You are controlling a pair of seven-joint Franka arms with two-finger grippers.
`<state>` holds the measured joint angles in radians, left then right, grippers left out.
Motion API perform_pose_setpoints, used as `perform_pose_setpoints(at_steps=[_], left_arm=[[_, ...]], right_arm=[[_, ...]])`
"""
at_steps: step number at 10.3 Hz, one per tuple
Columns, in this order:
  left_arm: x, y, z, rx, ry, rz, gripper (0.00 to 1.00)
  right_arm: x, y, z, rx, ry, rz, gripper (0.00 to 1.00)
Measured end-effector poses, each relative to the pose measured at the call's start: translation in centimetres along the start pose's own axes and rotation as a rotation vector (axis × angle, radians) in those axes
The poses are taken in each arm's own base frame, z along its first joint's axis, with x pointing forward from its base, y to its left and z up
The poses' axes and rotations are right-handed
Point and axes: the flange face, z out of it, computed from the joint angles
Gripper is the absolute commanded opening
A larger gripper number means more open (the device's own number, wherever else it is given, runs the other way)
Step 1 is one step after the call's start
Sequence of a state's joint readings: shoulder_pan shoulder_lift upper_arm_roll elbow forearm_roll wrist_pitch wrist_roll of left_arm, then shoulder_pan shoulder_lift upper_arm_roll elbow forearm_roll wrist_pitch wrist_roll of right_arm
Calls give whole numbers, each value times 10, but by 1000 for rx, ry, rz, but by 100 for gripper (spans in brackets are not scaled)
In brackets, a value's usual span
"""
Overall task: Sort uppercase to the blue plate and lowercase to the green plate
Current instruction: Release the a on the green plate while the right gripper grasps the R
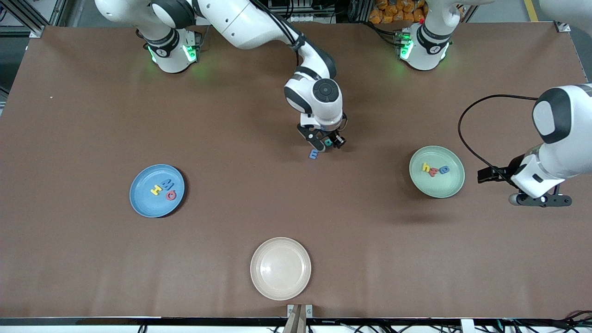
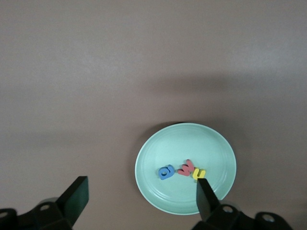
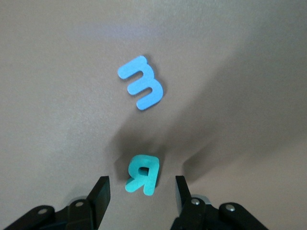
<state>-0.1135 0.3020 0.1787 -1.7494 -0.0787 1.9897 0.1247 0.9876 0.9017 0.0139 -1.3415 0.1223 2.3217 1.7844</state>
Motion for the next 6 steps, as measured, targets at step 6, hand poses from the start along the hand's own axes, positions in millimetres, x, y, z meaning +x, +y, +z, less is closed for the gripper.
perform_pose_setpoints(at_steps=[6], left_arm=[[0, 13, -2, -18, -9, 5, 100]], right_arm=[[1, 1, 4, -2, 17, -13, 50]])
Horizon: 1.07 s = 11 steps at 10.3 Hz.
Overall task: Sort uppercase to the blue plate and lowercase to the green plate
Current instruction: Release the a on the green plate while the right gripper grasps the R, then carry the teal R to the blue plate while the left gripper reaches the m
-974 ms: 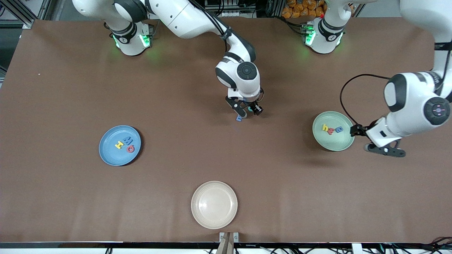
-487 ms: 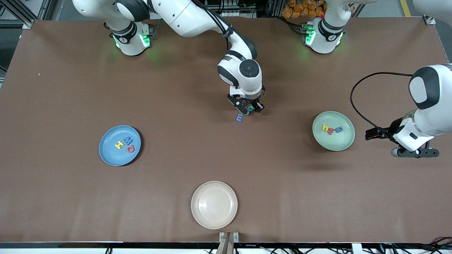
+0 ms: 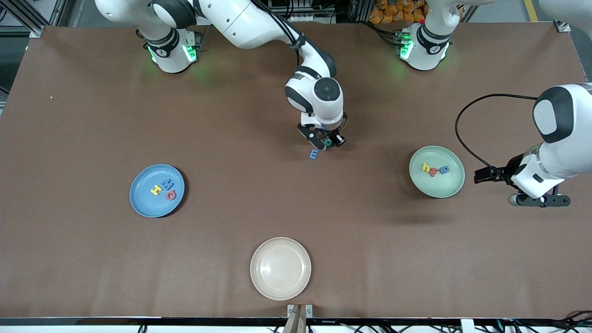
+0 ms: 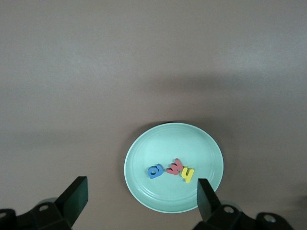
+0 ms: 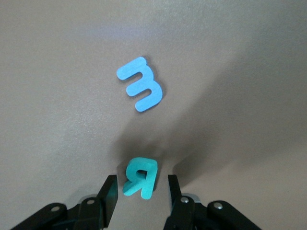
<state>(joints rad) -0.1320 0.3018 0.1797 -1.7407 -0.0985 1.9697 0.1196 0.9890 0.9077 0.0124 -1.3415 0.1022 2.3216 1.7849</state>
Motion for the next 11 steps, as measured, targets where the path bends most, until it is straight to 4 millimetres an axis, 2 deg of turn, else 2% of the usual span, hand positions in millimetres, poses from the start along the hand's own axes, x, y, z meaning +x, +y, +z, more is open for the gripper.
perform_pose_setpoints(at_steps=[1, 2, 3, 4, 7, 8, 9, 10, 11], left_arm=[[0, 0, 1, 0, -3, 0, 100], [0, 0, 2, 0, -6, 0, 100], [-1, 0, 2, 0, -8, 0, 100], [-1, -1, 4, 2, -11, 0, 100], [0, -1, 6, 52, -19, 26, 100], [0, 2, 5, 52, -18, 30, 100], [0, 4, 5, 51, -17, 31, 100], [0, 6, 5, 37, -16, 12, 100], [0, 11, 5, 18, -17, -23, 100]], right_arm=[[0, 1, 2, -3, 2, -1, 43], [1, 1, 4, -5, 6, -3, 29], [1, 1, 4, -6, 7, -5, 4], [0, 1, 4, -6, 9, -7, 0], [3, -2, 1, -1, 14, -16, 0], [9, -7, -7, -2, 18, -32, 0], [21, -14, -27, -5, 22, -50, 0], [40, -23, -59, -4, 18, -63, 0], [68, -30, -99, -4, 10, -87, 0]])
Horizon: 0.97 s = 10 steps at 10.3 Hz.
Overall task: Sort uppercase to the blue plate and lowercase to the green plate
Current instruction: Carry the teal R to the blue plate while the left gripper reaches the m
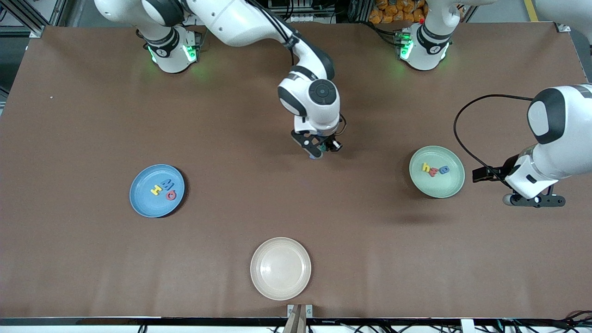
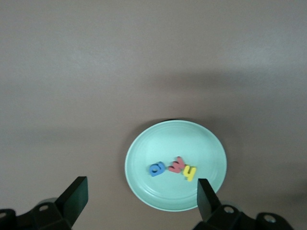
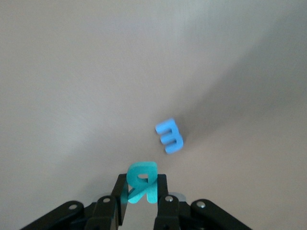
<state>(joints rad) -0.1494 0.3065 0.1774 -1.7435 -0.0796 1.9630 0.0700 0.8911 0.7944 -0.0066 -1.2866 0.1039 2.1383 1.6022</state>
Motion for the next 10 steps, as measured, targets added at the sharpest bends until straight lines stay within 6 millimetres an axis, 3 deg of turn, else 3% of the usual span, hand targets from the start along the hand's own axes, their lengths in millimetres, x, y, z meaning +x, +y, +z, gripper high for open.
perform_pose_setpoints(at_steps=[2, 4, 6, 10], left_arm=[[-4, 32, 7, -15, -18, -41, 100], [-11, 92, 20, -31, -30, -81, 100], [-26, 166, 42, -59, 1, -103, 100], [-79, 303, 104, -54, 78, -70, 100]], right_arm=[[75, 8, -69, -9, -10, -69, 0], [167, 50, -107, -48, -19, -171, 0], [250, 111, -118, -131, -46, -284, 0], [398, 242, -119, -182, -99, -407, 0]])
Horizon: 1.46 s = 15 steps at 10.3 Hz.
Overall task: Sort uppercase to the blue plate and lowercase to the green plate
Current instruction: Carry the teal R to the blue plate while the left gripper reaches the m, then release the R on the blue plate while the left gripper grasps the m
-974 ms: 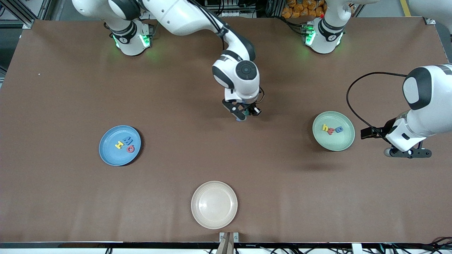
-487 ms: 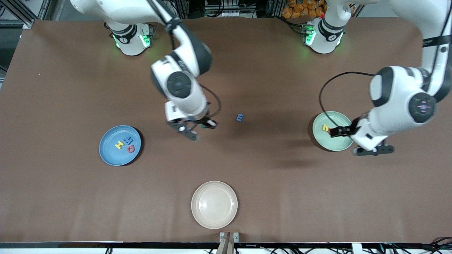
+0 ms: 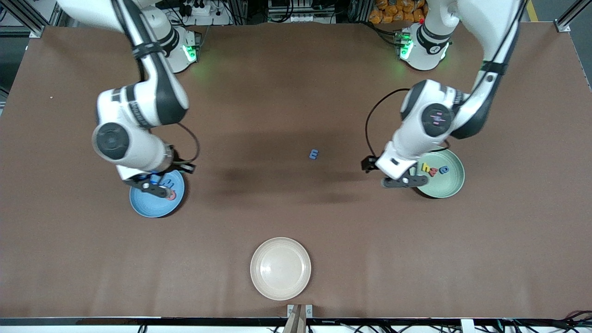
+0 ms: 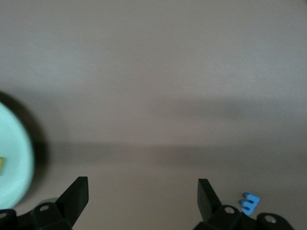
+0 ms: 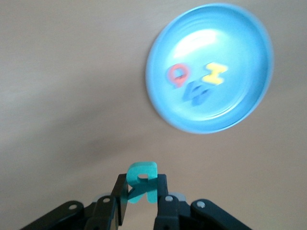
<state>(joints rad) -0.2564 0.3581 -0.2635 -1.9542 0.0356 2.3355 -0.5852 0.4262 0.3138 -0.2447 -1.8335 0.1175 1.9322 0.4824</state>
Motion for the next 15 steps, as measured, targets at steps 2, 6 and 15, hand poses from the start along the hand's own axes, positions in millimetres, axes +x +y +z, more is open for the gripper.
perform_pose_setpoints(at_steps=[2, 6, 15], left_arm=[[-38, 57, 36, 45, 29, 29, 100], [-71, 107, 83, 97, 40, 156, 100], [-92, 157, 116, -20, 52, 520, 76]], right_arm=[[32, 64, 21, 19, 16, -7, 0], [57, 108, 62, 10, 9, 23, 100], [65, 167, -23, 92, 101, 73, 100]])
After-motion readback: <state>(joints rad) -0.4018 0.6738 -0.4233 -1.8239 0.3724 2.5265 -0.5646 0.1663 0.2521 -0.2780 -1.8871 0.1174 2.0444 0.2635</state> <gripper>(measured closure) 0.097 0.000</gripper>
